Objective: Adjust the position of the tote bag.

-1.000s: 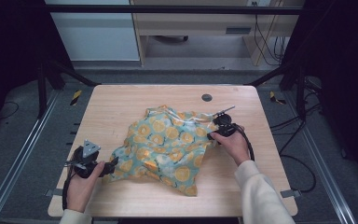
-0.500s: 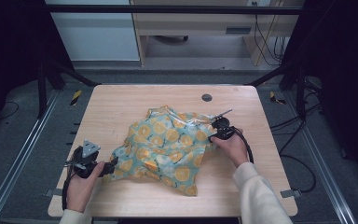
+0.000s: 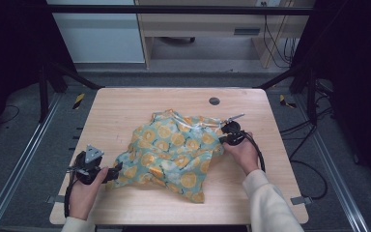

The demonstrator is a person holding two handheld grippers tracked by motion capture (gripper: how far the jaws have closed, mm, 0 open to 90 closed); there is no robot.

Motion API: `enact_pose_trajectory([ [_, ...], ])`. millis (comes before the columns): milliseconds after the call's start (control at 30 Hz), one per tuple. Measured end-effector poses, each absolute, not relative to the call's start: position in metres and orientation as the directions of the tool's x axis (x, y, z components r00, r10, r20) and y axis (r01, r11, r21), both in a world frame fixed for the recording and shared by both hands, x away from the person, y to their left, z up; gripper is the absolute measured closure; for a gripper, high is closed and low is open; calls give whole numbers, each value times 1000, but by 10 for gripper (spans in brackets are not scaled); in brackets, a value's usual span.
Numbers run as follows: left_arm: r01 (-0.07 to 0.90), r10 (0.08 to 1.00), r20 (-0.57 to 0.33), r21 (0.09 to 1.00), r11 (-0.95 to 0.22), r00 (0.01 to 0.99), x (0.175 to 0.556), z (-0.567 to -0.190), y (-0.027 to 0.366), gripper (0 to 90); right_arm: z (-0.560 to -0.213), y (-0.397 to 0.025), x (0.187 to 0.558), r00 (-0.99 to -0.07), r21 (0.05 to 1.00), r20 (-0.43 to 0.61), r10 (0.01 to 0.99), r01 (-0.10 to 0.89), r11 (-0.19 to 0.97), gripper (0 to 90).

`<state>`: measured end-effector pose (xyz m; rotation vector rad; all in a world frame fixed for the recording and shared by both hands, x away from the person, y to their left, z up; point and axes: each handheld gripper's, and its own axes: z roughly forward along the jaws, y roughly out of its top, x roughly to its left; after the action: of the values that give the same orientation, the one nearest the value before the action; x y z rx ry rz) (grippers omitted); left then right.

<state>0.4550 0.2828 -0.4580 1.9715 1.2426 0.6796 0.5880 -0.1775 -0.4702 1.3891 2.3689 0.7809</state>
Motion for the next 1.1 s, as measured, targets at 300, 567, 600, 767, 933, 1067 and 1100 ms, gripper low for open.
enact_pose_trajectory([
  [300,529,897,60,789,-312,438,474,-442,271,104,-431,-184,576,-557,713,114,823,622,323,900],
  [567,532,867,11,786,-315,498,523,-422,251,102,-403,-169,558,-631,763,130,765,556,329,900],
  [600,532,866,7,786,-314,500,528,-420,248,102,-402,-166,557,-641,766,121,758,546,340,900],
  [767,522,842,92,747,-412,532,565,-417,227,102,-401,-158,557,-659,765,111,744,535,359,900],
  [933,569,817,37,700,-432,575,592,-431,218,106,-399,-157,560,-664,767,115,739,532,359,900],
  [1067,576,813,23,694,-432,582,600,-440,214,99,-399,-156,562,-665,765,122,737,535,357,900],
  [1100,579,808,16,690,-435,588,602,-443,212,95,-399,-156,562,-667,765,119,736,534,360,900],
])
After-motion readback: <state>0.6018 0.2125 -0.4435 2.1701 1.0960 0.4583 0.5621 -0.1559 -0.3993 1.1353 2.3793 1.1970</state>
